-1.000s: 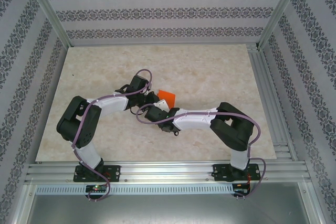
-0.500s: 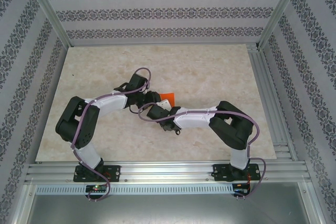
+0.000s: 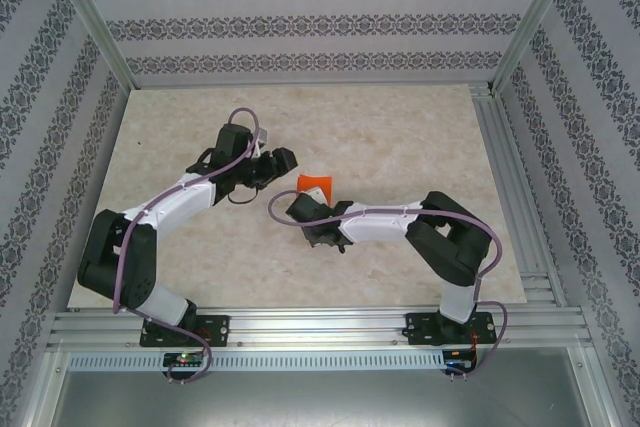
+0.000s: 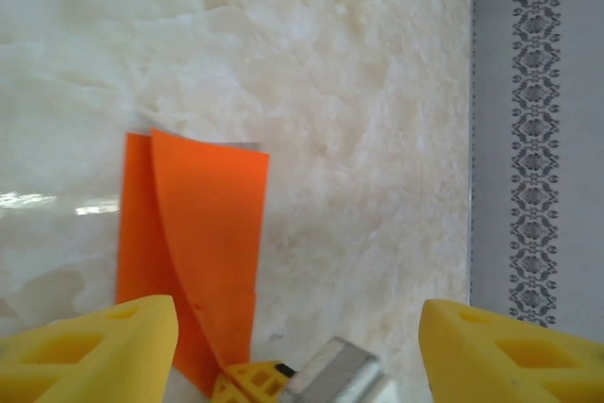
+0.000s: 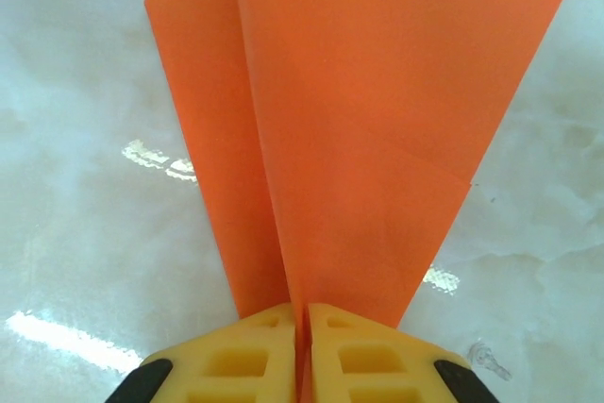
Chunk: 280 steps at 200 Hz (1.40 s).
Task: Fold a paper plane with a square sheet of paper (fold left side to right side)
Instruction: Fourth fold the wing at the center of the table.
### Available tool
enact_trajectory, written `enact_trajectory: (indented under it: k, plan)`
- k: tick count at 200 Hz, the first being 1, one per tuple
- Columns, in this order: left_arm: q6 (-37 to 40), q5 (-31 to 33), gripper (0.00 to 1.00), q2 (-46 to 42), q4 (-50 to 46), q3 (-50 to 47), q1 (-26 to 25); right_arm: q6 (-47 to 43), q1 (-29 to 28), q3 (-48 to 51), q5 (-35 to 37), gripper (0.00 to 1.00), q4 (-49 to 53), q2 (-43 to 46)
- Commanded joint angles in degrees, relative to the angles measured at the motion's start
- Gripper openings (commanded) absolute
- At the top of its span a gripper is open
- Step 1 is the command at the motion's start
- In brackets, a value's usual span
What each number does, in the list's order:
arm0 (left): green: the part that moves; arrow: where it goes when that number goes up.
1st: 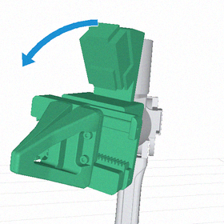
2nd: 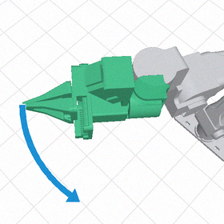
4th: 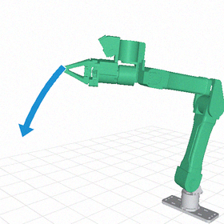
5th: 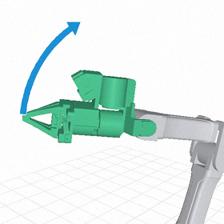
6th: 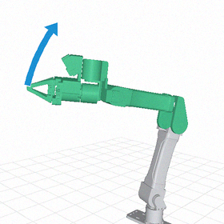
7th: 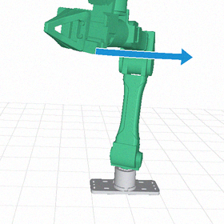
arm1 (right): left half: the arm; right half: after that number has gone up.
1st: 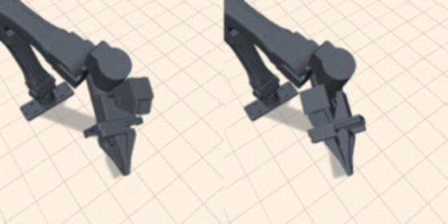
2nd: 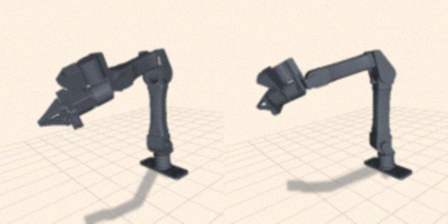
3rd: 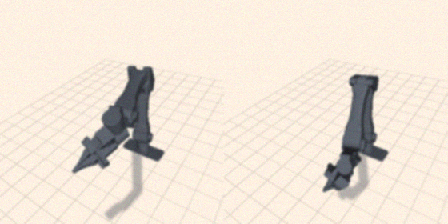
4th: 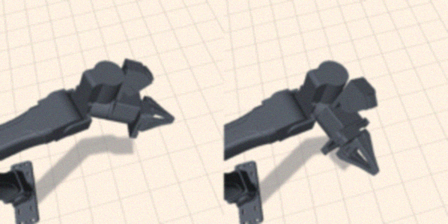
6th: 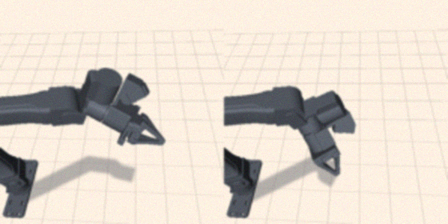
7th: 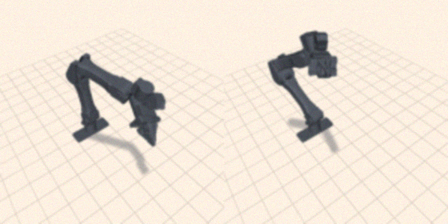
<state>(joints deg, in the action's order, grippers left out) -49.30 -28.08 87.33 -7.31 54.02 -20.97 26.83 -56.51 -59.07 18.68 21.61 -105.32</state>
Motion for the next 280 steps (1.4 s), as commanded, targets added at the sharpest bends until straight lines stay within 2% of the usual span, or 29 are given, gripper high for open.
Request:
enact_trajectory:
  k: [1,35,123,280]
  plan:
    - [-5.38,-2.34,0.63,0.31,7.94,-4.79,0.83,-0.30,1.49,2.95,-6.13,0.11,-5.29,2.73]
    - [-9.20,-5.14,0.46,3.78,15.52,-7.28,-0.11,0.44,4.48,7.40,-13.41,0.11,-11.70,5.83]
    - [-11.49,-3.75,0.25,13.93,18.32,-4.69,-5.95,3.84,10.58,13.52,-23.90,0.12,-21.26,9.51]
    - [-13.40,-3.39,0.24,22.05,20.98,-2.89,-9.26,7.18,15.64,14.60,-33.58,0.14,-24.89,6.37]
